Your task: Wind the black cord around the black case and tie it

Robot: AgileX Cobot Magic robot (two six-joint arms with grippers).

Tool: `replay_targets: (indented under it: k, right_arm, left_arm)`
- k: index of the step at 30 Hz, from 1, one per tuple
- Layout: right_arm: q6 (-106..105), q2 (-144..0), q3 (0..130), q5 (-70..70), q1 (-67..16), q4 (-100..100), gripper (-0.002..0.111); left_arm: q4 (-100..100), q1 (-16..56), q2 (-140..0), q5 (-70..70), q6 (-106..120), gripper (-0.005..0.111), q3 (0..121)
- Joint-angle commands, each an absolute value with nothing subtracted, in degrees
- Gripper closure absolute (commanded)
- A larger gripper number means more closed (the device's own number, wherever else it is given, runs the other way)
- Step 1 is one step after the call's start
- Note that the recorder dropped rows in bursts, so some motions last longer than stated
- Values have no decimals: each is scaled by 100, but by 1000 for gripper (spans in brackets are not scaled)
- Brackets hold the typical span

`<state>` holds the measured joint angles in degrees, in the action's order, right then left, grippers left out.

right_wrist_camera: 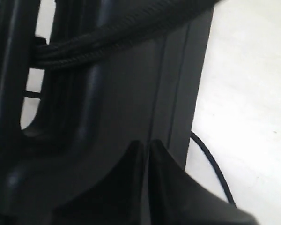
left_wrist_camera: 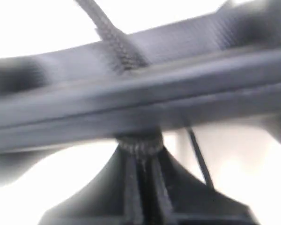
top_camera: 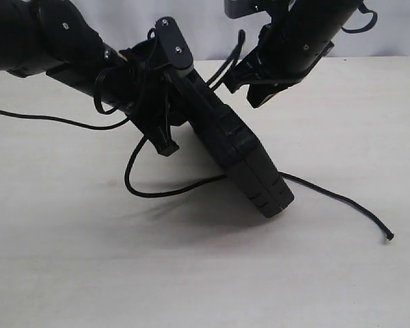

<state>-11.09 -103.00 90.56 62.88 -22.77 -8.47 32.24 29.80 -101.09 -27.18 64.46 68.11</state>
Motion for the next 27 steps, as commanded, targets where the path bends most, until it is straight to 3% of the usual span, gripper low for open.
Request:
replay_targets:
  k: [1,7,10,14,16,27]
  right_arm:
    - [-1551,-10261,9022,6285,-2281,-1530,104]
    - [-1558,-10183,9064,5822,-2268,-776,102]
    - [-1692,-10170,9064,5793,-2280,-182,89]
    - [-2415,-10150,9064,5676,-2280,108,59]
    - [-2941,-10148,9064,5629,-2280,108,51]
    - [-6374,-10148,8826,5054,-2280,-703,50]
  left_arm:
    - [3438,3001,-10001,-2331,6458,107,6810]
    - [3562,3001,-10080,-2366,6458,107,6810]
    - [3562,3001,-10080,-2366,6458,107,6810]
    - [3562,3001,-10080,-2352,6469,107,6810]
    - [3562,3001,-10080,-2352,6469,107,6810]
    - [3562,3001,-10080,-2404,6484,107,6810]
